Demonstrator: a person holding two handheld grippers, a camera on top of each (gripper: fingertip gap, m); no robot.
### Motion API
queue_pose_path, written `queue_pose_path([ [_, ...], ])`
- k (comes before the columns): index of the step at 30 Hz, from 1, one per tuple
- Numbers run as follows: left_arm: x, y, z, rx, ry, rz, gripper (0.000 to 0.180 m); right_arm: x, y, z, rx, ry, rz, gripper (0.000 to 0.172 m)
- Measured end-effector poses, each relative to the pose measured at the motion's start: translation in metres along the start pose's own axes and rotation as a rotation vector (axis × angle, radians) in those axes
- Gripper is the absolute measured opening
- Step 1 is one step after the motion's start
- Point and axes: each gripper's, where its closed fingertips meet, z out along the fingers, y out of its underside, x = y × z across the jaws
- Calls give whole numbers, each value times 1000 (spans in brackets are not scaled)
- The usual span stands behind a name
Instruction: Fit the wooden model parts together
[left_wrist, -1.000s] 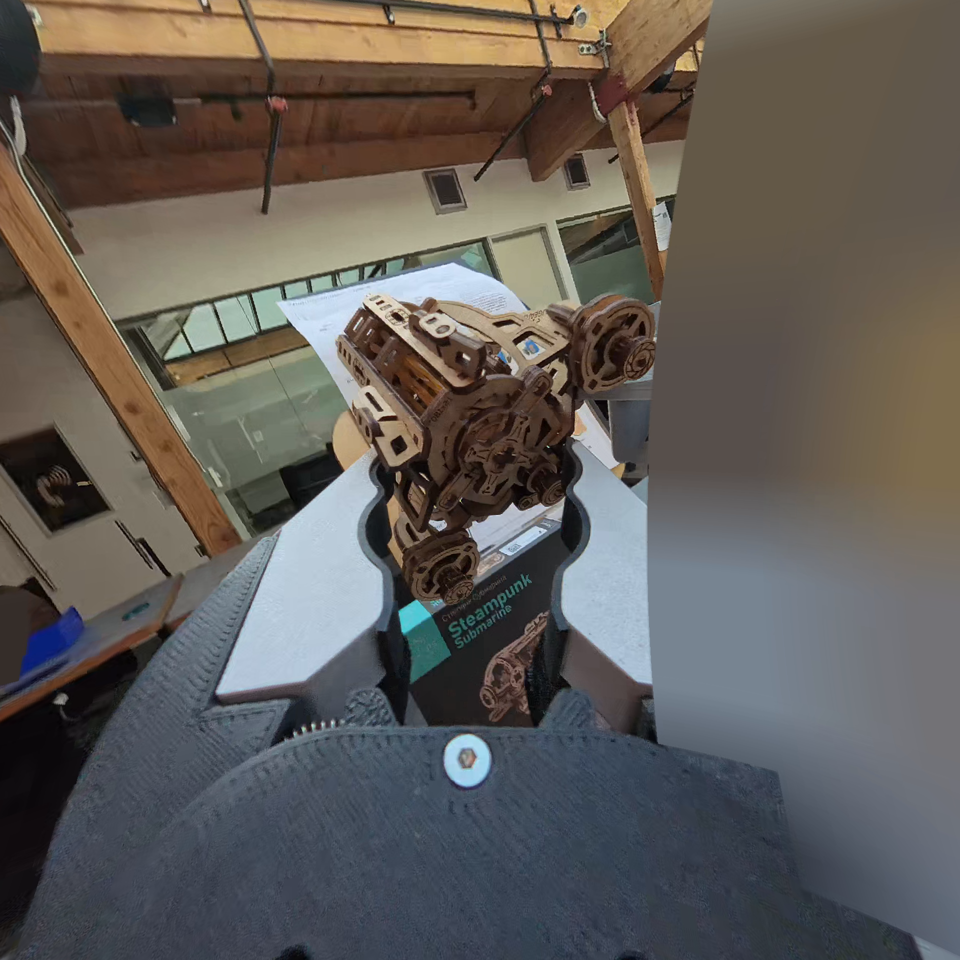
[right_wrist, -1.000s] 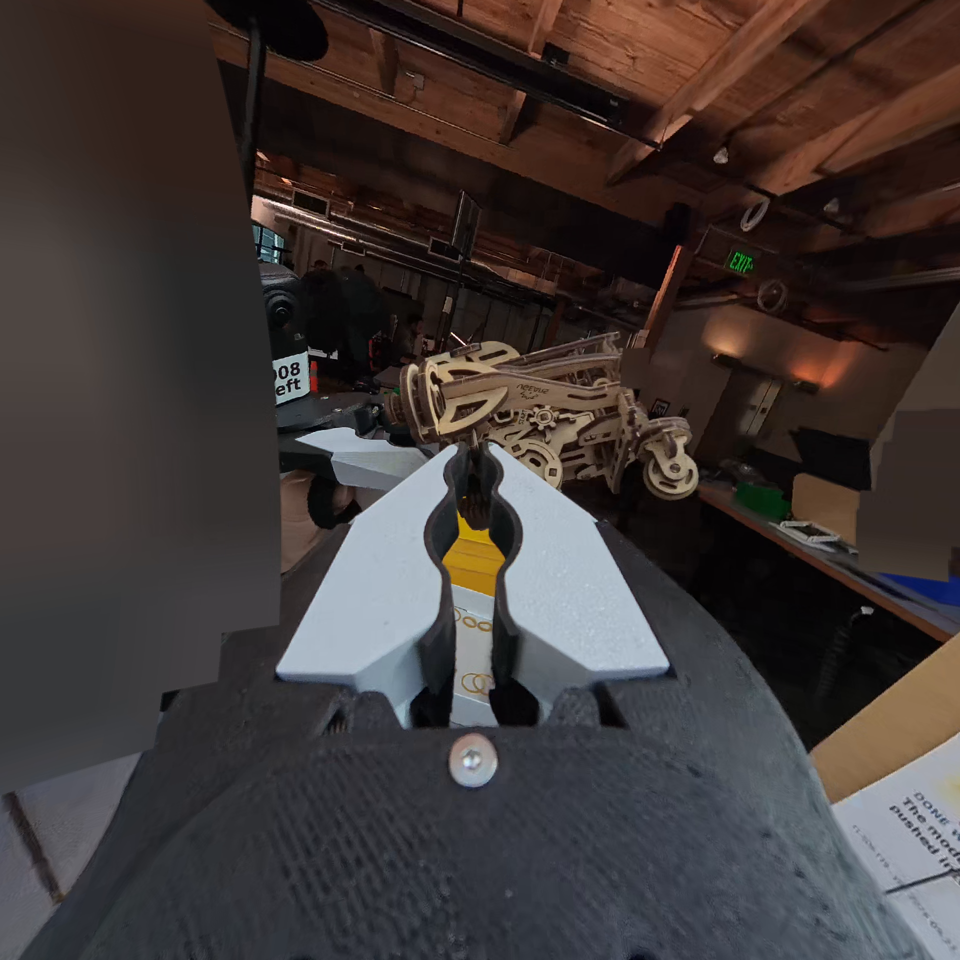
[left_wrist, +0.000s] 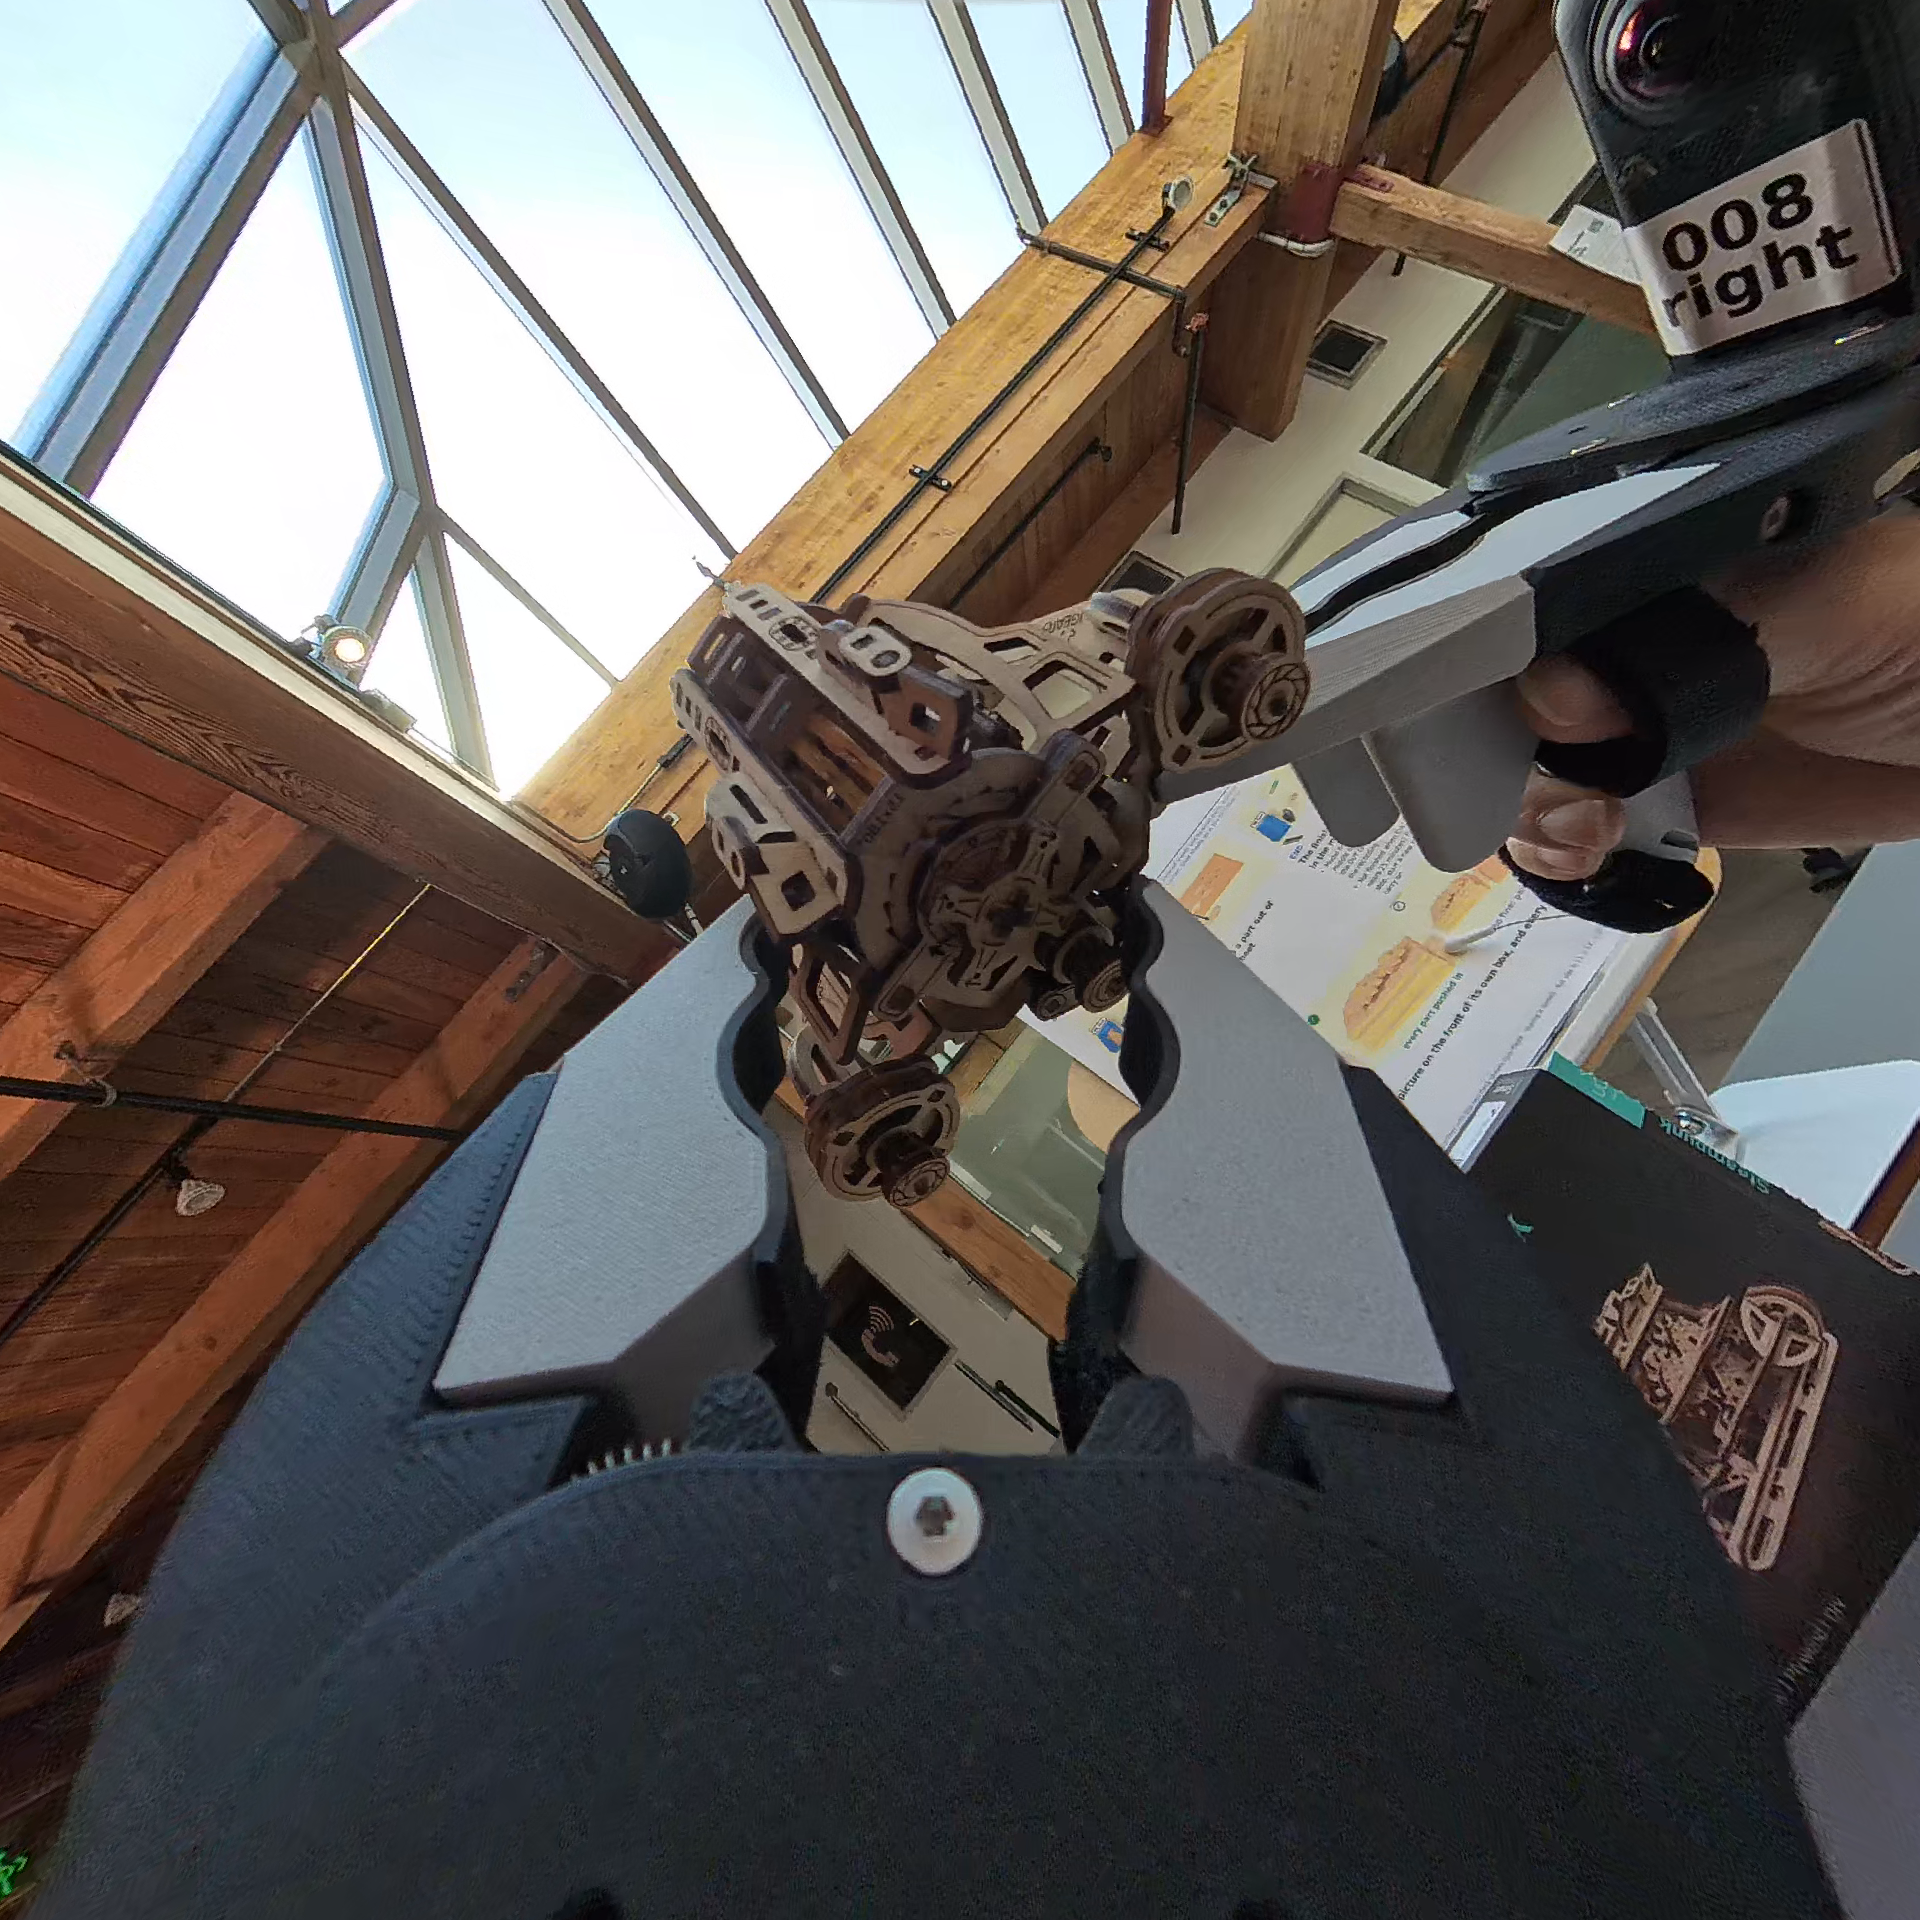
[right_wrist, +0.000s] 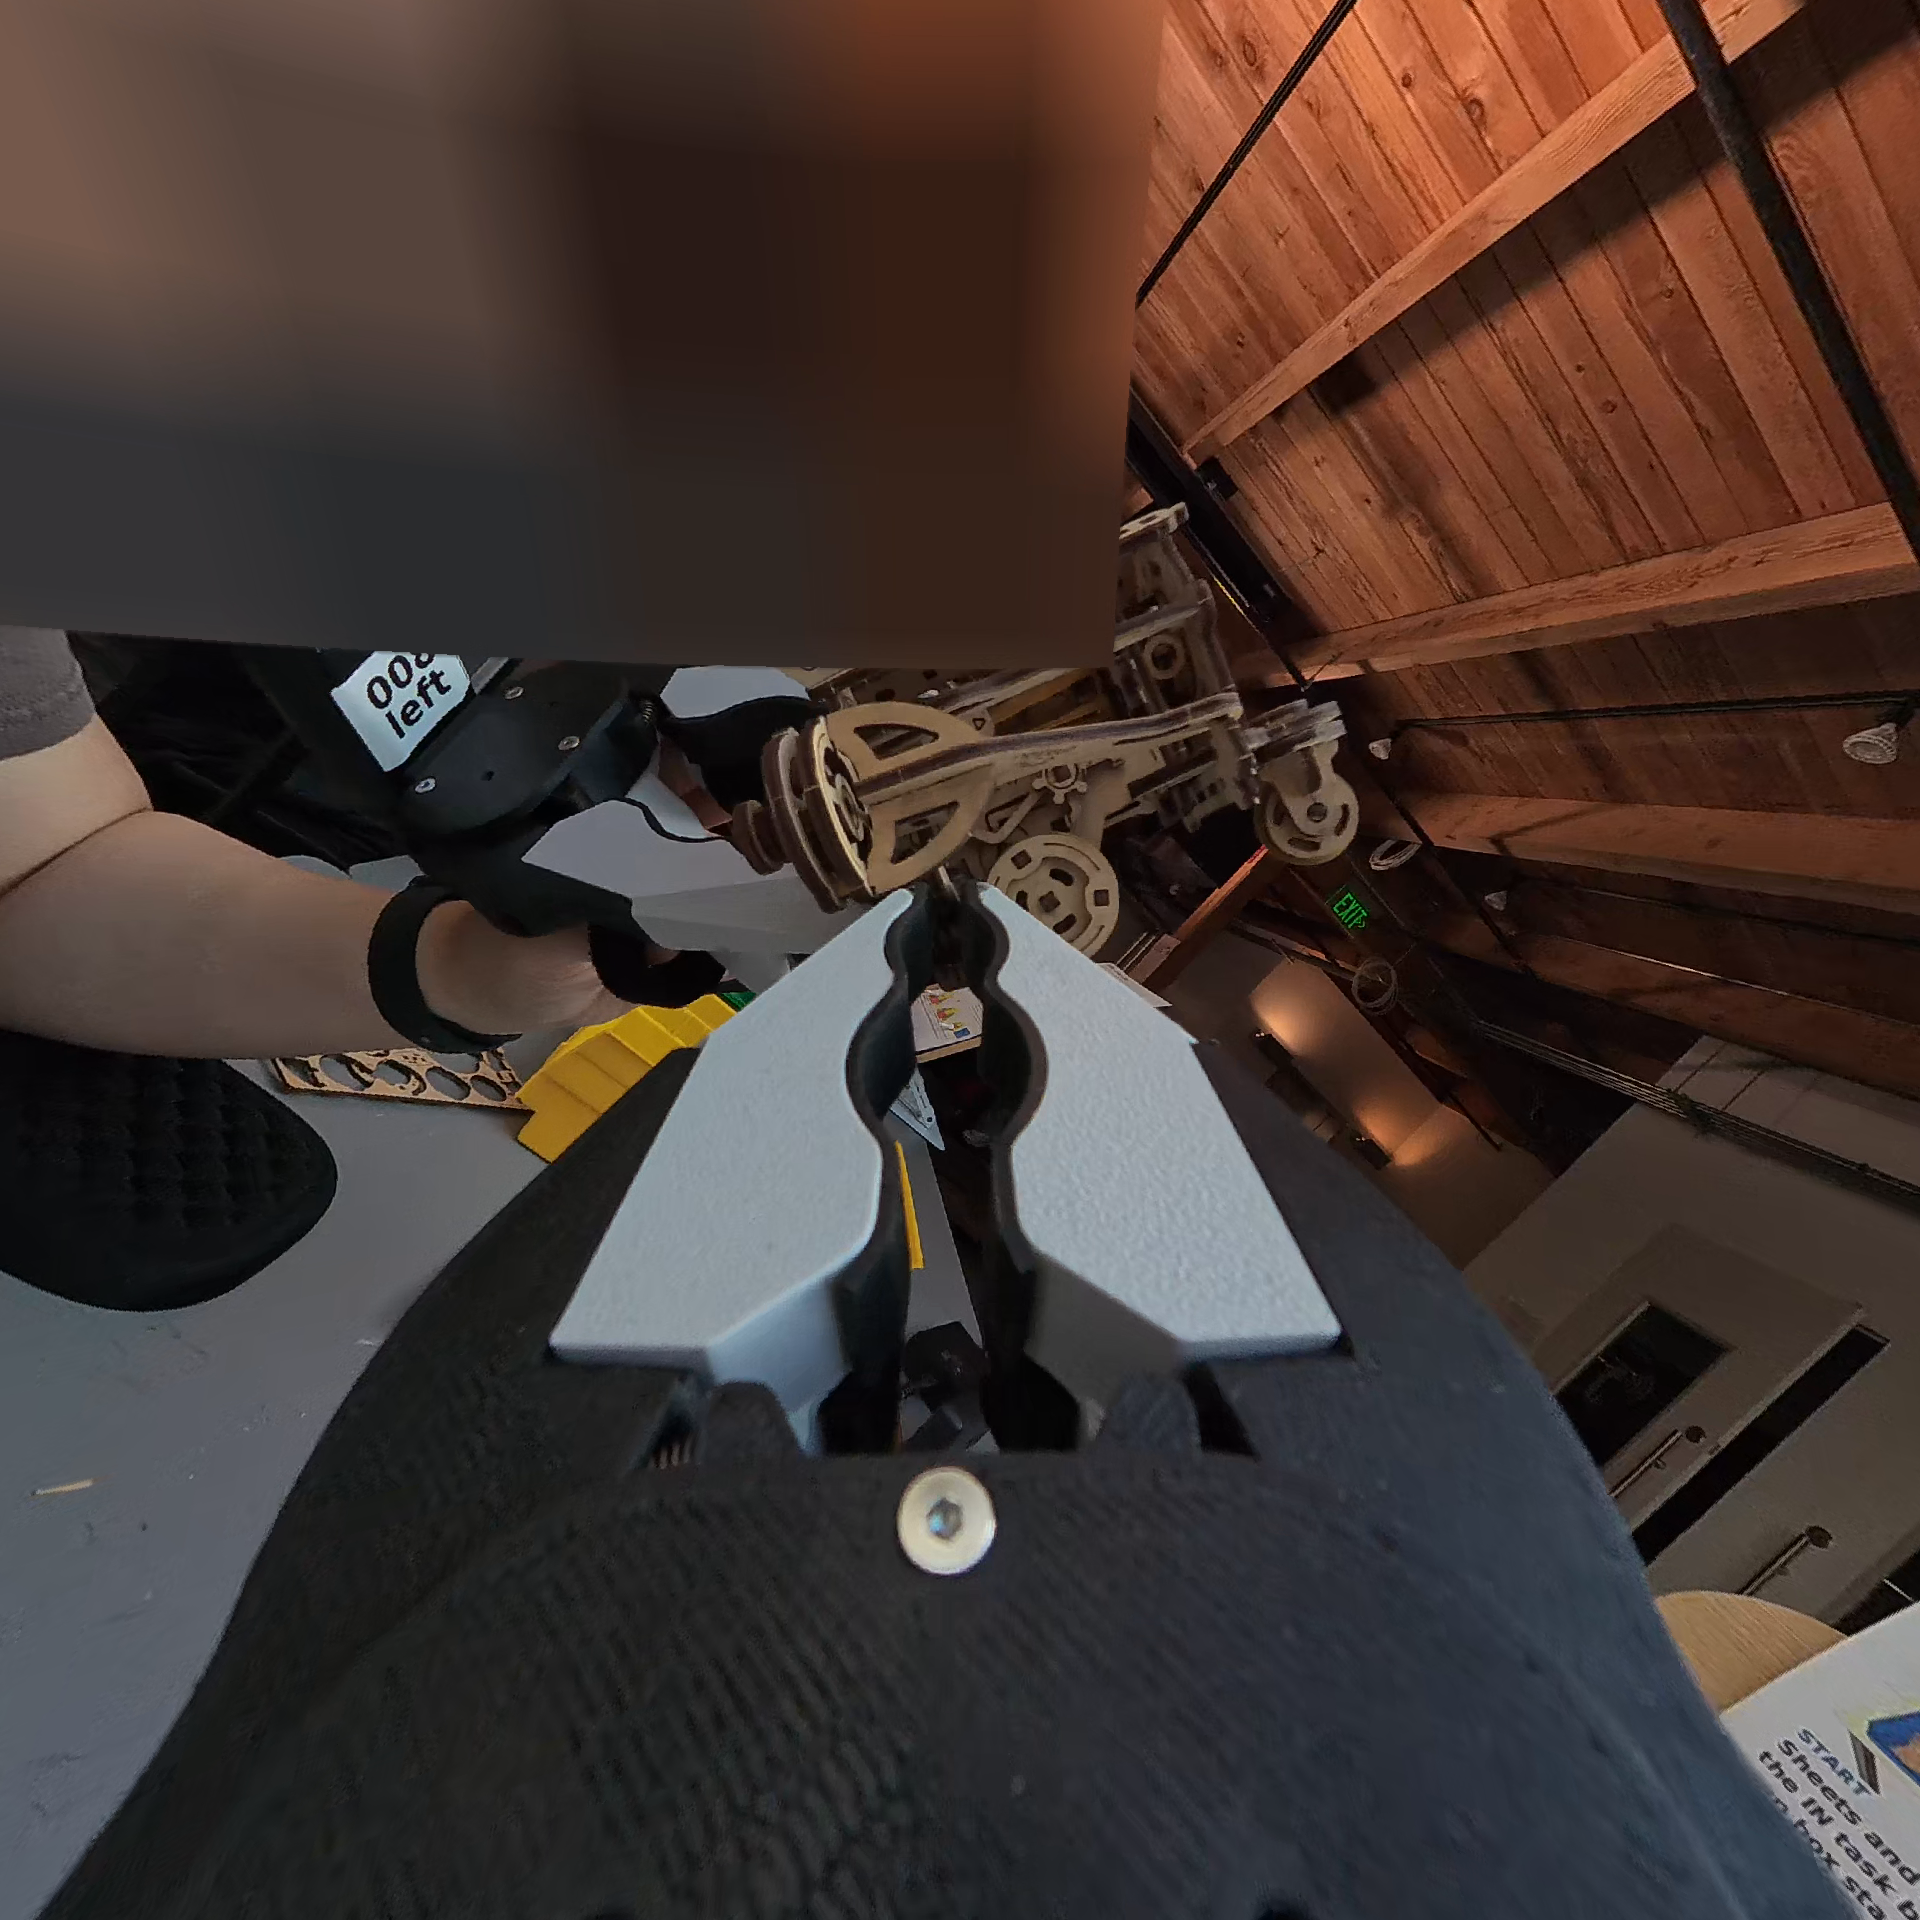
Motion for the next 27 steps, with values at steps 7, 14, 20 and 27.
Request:
queue_pose_path([
  [7, -2, -4, -1, 6, -22, -28, 63, 0, -7, 0, 40, 35, -30, 3],
  [14, -8, -9, -4, 37, -73, -26, 63, -1, -14, 5, 112, 70, 39, 3],
  [20, -8, -8, -4, 34, -73, -21, 63, 1, -12, 6, 124, 80, 105, 3],
  [27, -6, -3, -1, 18, -20, -97, 63, 1, -11, 4, 107, 89, 31, 5],
])
